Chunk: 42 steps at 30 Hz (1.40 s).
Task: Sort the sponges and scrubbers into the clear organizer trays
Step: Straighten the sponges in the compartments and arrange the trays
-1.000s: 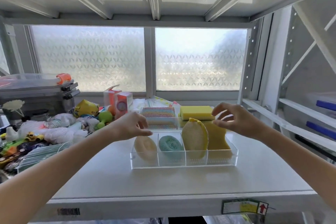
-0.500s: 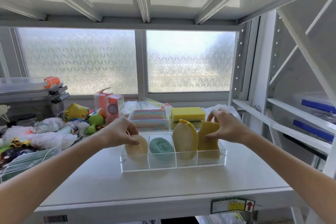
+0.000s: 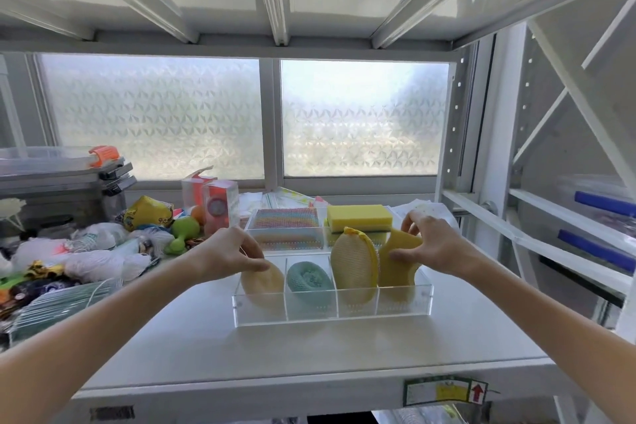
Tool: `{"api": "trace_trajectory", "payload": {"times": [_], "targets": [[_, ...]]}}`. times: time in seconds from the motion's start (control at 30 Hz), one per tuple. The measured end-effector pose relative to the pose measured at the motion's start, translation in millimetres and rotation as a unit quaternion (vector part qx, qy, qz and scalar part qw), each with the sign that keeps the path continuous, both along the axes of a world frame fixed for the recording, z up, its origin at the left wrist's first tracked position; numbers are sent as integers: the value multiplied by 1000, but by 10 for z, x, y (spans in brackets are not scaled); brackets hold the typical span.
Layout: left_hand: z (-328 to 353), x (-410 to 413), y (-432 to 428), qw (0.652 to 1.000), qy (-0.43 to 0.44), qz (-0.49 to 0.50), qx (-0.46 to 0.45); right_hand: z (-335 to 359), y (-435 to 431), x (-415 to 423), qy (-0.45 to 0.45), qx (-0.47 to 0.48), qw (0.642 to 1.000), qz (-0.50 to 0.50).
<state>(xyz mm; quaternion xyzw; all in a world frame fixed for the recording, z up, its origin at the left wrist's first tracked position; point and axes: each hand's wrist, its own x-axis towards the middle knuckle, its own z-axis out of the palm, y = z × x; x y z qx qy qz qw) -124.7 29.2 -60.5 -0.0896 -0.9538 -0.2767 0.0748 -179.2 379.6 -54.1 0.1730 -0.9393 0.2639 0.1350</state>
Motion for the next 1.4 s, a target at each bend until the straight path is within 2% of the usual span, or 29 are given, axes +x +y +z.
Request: {"api": "trace_trajectory", "payload": {"times": [0.2, 0.27, 0.33, 0.4, 0.47, 0.57, 0.67, 0.8, 1.13, 1.4], "targets": [[-11, 36, 5, 1000, 8, 4, -12, -34, 42, -59, -10, 55, 998, -19], [60, 56, 10, 1000, 14, 1, -22, 38, 77, -78, 14, 48, 998, -29], [185, 81, 2, 998, 64, 8, -28, 153, 100, -108, 76, 8, 996, -40], [321, 76, 2, 987, 152, 23, -37, 269, 80, -181, 116, -33, 993, -13], [437, 19, 32, 980, 199, 17, -28, 339, 5, -311, 71, -45, 995, 45], [530, -251, 80, 987, 152, -2, -45, 400, -182, -514, -59, -16, 992, 109], [513, -563, 112, 996, 48, -1, -71, 414, -346, -692, -105, 31, 985, 136], [397, -810, 165, 998, 8, -17, -64, 438, -399, -818, -96, 38, 984, 142], [253, -917, 161, 990, 42, -1, -136, 384, -337, -932, -79, 6, 983, 168], [255, -908, 209, 990, 29, -7, -139, 330, -367, -922, -48, -5, 983, 178]]}}
